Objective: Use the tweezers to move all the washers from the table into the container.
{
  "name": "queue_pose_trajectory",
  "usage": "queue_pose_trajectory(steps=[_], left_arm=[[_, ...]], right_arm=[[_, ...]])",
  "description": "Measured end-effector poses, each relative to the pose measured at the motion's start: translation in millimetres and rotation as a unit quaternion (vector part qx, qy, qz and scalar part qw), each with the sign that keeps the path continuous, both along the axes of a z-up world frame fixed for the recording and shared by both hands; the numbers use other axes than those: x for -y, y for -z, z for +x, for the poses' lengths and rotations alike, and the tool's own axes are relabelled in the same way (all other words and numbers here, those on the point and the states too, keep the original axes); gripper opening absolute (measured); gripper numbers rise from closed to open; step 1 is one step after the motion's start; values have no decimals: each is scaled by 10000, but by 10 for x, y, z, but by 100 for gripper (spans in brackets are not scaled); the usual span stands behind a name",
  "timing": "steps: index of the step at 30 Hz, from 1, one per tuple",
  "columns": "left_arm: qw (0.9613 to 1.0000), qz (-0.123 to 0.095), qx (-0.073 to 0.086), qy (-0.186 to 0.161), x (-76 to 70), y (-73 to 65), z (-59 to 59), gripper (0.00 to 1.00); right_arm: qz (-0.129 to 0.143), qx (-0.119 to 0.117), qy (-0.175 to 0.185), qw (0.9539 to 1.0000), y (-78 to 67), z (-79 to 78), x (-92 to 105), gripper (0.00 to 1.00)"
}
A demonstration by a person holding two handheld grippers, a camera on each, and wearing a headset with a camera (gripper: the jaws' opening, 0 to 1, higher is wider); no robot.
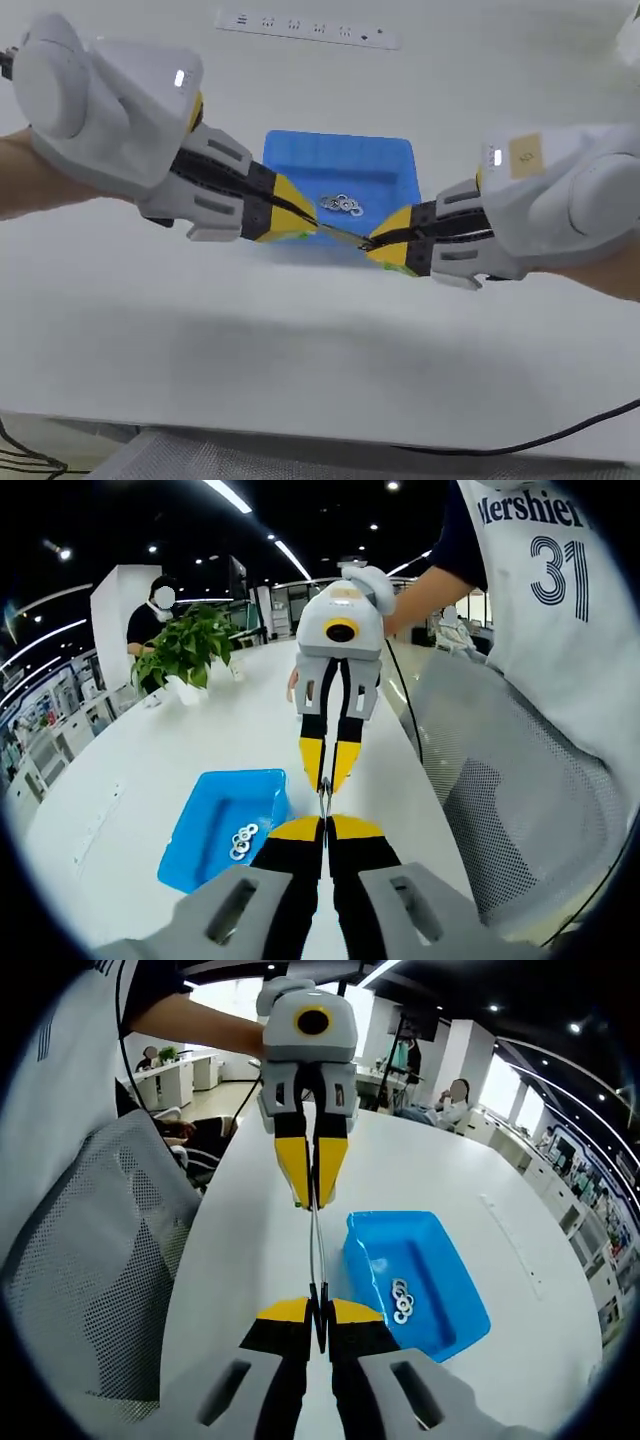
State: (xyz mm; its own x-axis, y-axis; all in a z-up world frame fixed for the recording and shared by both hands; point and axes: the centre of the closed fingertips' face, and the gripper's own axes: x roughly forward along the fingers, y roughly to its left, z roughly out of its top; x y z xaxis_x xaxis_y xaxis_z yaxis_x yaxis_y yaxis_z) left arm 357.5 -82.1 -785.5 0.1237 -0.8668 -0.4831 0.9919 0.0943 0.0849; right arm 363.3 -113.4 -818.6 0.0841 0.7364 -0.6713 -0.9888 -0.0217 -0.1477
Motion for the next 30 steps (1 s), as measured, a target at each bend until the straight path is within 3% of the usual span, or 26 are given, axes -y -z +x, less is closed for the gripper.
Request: queue_pose_trajectory(steps=[10,12,15,23,30], left_arm=[[9991,154,-349,-178,-8,425,-67,5],[9988,252,-383,-194,4,503,-69,5],[9973,405,-577,-228,13,655,-67,5],[9955,645,-663,-189,-18,807,-17,5],[9936,942,-617,-83,-21,944,-15,5]], right_arm=[[-296,-139,-136,9994,317,-82,27,7],[-389,-115,-144,9991,385,-71,35,7],[-525,-205,-119,9983,522,-54,50,7],[-608,-271,-123,9977,590,-6,40,7],[-780,-327,-171,9963,679,-4,48,7]])
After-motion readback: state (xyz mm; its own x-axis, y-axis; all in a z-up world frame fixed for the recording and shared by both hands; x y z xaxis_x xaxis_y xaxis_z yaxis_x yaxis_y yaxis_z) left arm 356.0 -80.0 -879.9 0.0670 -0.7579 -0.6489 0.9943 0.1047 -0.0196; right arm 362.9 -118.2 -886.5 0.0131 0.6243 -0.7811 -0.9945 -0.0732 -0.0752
